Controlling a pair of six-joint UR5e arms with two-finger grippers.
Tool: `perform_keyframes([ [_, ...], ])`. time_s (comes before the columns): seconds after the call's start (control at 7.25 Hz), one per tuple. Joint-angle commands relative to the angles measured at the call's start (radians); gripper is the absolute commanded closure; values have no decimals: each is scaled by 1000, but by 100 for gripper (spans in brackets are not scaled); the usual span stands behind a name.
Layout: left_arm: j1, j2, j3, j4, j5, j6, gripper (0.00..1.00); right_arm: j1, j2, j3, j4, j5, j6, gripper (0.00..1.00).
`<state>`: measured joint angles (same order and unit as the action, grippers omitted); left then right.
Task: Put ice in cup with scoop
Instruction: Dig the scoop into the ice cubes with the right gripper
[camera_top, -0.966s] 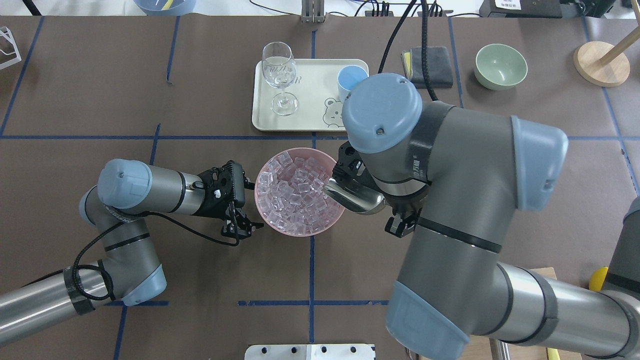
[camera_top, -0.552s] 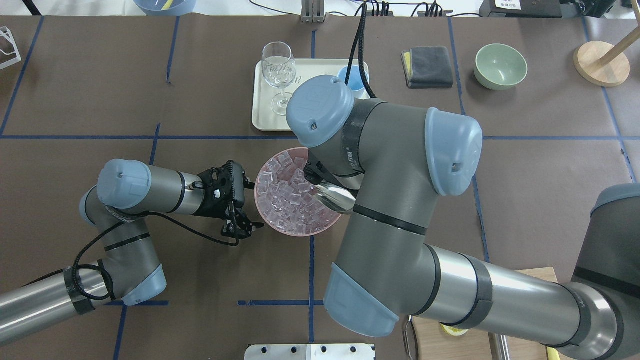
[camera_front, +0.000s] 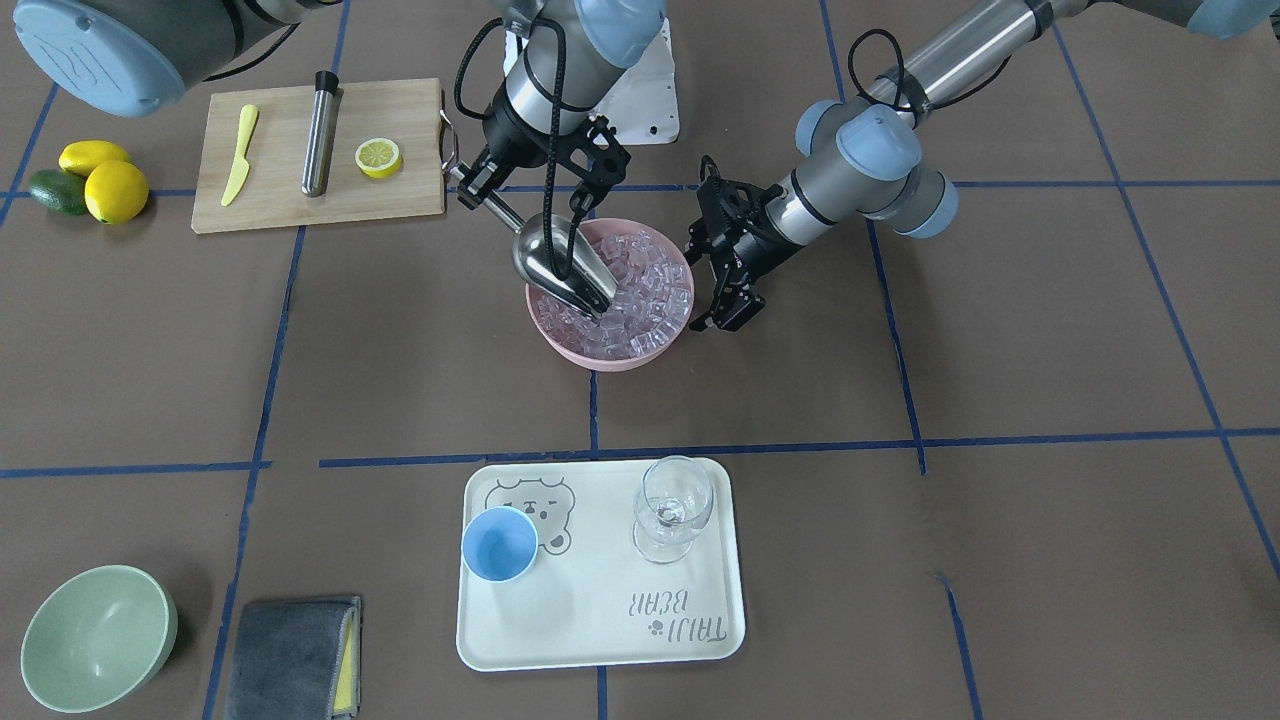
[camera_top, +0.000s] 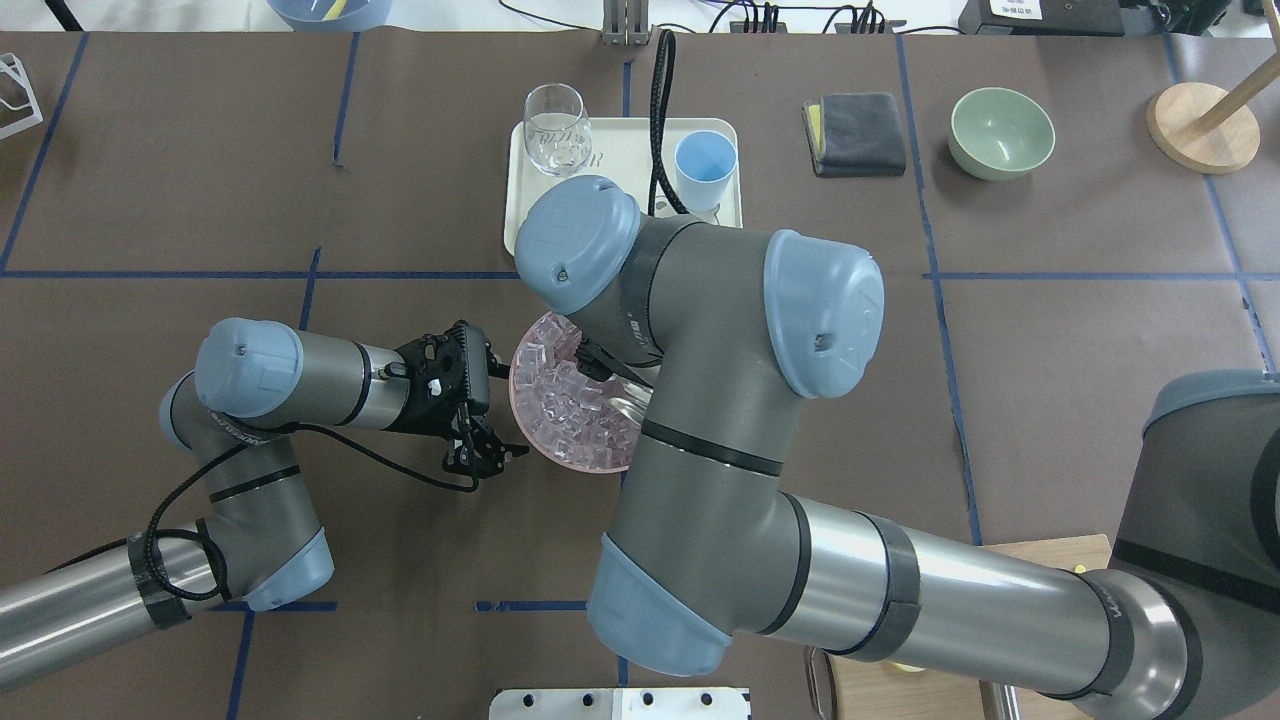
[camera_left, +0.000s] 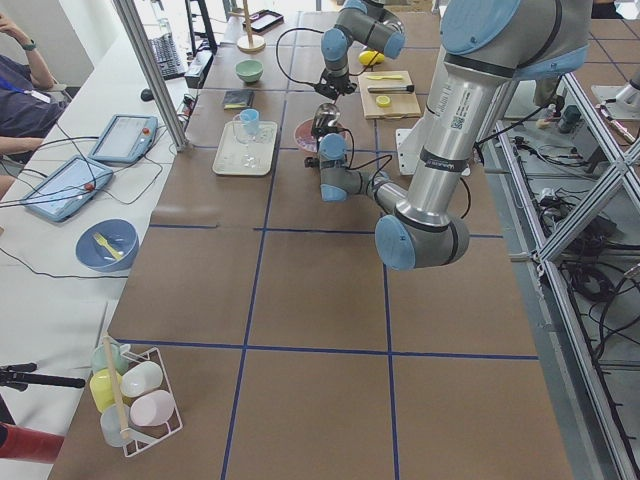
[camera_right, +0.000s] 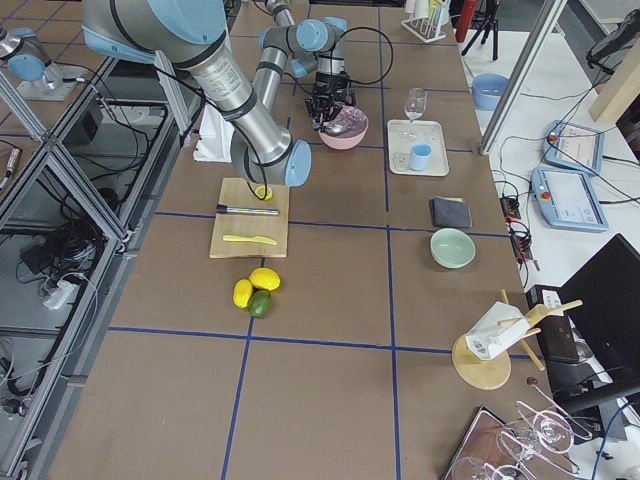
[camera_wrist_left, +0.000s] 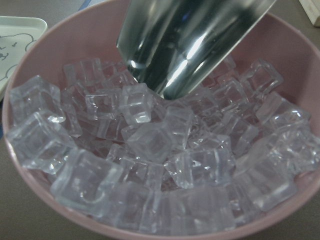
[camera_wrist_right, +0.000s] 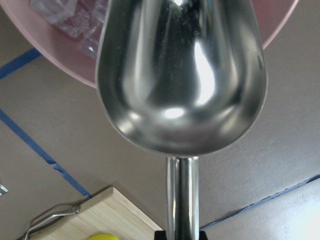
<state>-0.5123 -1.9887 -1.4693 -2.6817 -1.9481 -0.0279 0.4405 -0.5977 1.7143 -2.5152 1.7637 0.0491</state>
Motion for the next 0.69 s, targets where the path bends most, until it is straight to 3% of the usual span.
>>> perform_keyframes([
  [0.0, 0, -2, 0, 0, 0, -1, 0, -6, 15, -12, 12, -13, 5, 100],
  [0.28, 0, 1, 1, 0, 0, -1, 0, -8, 12, -16, 70, -15, 18, 100],
  [0.55, 0, -1, 1, 0, 0, -1, 0, -9, 9, -79, 157, -21, 26, 100],
])
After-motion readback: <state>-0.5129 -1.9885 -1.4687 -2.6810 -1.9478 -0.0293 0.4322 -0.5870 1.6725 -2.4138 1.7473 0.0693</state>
